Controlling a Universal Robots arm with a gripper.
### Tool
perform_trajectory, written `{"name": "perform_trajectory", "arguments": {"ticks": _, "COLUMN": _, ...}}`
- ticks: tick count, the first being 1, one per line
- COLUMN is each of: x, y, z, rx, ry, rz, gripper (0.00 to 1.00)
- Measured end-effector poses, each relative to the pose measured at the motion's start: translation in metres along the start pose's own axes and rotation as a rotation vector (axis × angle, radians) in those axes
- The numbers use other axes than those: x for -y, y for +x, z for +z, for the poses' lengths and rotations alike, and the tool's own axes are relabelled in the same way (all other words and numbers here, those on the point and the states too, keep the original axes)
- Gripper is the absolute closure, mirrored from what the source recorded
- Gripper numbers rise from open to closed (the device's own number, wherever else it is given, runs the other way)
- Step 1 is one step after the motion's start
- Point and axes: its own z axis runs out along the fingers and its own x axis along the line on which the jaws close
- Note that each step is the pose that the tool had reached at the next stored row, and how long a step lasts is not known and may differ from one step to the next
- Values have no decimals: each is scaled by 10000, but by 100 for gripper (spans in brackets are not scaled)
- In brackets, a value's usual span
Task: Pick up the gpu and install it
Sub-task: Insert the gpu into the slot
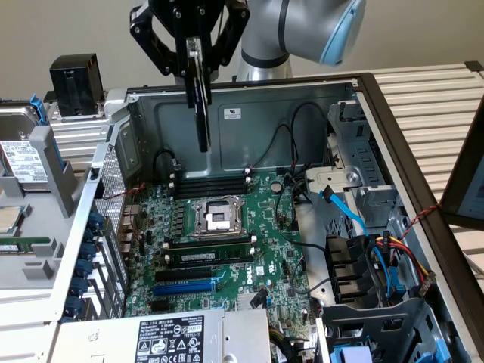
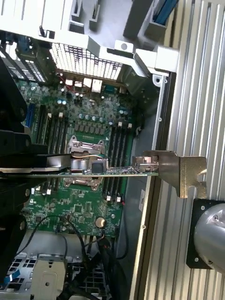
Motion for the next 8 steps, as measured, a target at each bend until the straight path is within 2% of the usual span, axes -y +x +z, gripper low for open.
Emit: {"name": "perform_trajectory", "arguments": {"ticks": 8, "x": 5, "y": -8, "z": 27, "rx": -216, "ry": -23, "rz": -1320, "gripper": 72}}
